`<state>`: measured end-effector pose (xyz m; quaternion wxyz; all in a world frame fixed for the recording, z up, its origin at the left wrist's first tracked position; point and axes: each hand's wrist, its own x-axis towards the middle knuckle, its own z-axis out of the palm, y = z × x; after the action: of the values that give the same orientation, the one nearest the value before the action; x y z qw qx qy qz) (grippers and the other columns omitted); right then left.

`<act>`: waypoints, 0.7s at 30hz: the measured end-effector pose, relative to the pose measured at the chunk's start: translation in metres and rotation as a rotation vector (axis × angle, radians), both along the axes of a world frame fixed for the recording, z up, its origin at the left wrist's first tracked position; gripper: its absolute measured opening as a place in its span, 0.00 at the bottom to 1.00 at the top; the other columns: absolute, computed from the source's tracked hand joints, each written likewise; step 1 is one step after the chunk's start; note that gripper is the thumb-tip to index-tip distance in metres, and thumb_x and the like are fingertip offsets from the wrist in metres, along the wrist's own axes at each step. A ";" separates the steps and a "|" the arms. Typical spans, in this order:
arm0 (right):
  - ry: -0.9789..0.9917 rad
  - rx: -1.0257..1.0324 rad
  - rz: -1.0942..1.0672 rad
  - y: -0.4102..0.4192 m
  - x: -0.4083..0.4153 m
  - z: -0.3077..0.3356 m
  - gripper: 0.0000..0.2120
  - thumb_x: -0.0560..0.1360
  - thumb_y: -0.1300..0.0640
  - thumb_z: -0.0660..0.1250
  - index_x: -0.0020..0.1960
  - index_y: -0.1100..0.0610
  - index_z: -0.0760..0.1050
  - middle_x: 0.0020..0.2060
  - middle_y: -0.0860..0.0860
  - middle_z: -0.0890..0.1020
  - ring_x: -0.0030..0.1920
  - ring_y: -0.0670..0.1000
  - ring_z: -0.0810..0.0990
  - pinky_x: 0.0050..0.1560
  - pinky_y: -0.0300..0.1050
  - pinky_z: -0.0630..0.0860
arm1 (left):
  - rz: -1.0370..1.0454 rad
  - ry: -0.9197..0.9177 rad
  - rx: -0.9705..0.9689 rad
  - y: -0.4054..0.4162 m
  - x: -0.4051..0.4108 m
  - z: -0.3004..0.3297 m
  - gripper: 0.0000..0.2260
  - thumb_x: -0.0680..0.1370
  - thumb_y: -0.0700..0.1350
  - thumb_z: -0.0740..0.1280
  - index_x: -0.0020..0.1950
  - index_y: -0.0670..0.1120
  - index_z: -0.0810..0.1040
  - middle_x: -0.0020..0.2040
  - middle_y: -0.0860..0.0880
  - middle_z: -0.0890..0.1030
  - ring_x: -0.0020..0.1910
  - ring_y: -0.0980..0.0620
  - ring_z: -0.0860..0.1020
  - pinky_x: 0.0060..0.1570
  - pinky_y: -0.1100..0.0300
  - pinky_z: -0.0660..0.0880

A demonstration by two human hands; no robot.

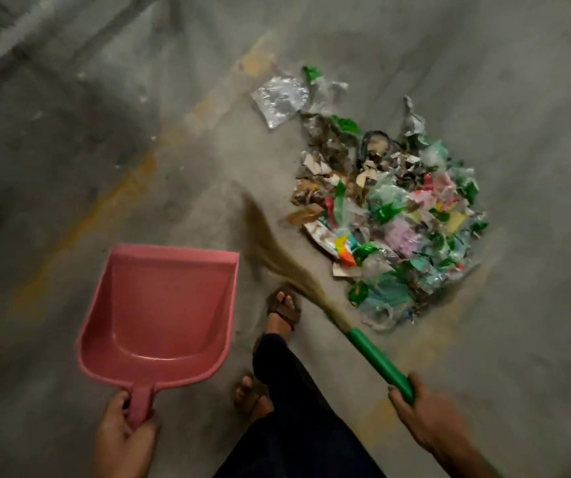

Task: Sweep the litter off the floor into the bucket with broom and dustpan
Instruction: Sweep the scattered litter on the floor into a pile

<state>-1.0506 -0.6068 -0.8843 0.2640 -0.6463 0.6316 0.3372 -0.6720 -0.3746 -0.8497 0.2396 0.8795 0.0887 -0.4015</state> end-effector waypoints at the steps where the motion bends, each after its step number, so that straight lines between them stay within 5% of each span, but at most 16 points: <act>1: 0.016 0.008 0.012 -0.009 0.005 -0.009 0.17 0.76 0.35 0.59 0.50 0.49 0.69 0.36 0.49 0.79 0.40 0.54 0.81 0.39 0.46 0.75 | -0.033 -0.004 0.005 -0.015 0.008 0.001 0.22 0.69 0.24 0.69 0.58 0.41 0.74 0.49 0.33 0.79 0.34 0.48 0.77 0.31 0.71 0.72; 7: -0.010 -0.093 -0.131 -0.083 0.028 -0.030 0.19 0.77 0.35 0.56 0.47 0.50 0.70 0.37 0.48 0.77 0.37 0.52 0.78 0.39 0.46 0.77 | -0.344 -0.101 -0.063 -0.121 0.052 0.025 0.21 0.68 0.29 0.73 0.55 0.45 0.74 0.42 0.36 0.78 0.27 0.66 0.76 0.28 0.76 0.68; 10: -0.019 -0.108 -0.116 -0.092 0.022 -0.022 0.20 0.76 0.33 0.54 0.47 0.48 0.70 0.36 0.47 0.77 0.35 0.50 0.77 0.36 0.44 0.75 | -0.460 -0.115 -0.075 -0.162 0.069 0.026 0.20 0.58 0.44 0.73 0.49 0.54 0.76 0.41 0.37 0.79 0.25 0.58 0.74 0.28 0.61 0.72; 15: -0.132 0.041 -0.260 -0.072 0.022 -0.001 0.21 0.72 0.29 0.55 0.46 0.46 0.71 0.35 0.46 0.78 0.34 0.43 0.77 0.36 0.42 0.74 | -0.576 -0.114 -0.067 -0.231 0.097 0.037 0.21 0.59 0.41 0.73 0.51 0.53 0.75 0.48 0.35 0.79 0.37 0.43 0.79 0.31 0.62 0.74; 18: -0.218 0.113 -0.348 -0.069 0.053 0.001 0.21 0.70 0.29 0.58 0.45 0.45 0.72 0.37 0.46 0.79 0.39 0.44 0.79 0.40 0.40 0.75 | -0.635 -0.178 -0.061 -0.254 0.135 0.028 0.24 0.53 0.55 0.69 0.48 0.67 0.74 0.45 0.42 0.80 0.39 0.40 0.80 0.42 0.51 0.79; 21: -0.292 0.111 -0.388 -0.083 0.111 -0.006 0.19 0.71 0.31 0.60 0.42 0.47 0.72 0.35 0.47 0.78 0.40 0.45 0.80 0.36 0.39 0.71 | -0.686 -0.257 -0.034 -0.289 0.164 0.026 0.19 0.57 0.50 0.67 0.45 0.66 0.74 0.42 0.42 0.79 0.38 0.39 0.79 0.42 0.42 0.78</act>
<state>-0.9392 -0.6895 -0.8903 0.4473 -0.5395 0.6794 0.2172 -0.5077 -0.6635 -0.8238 0.1147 0.8973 -0.2489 -0.3460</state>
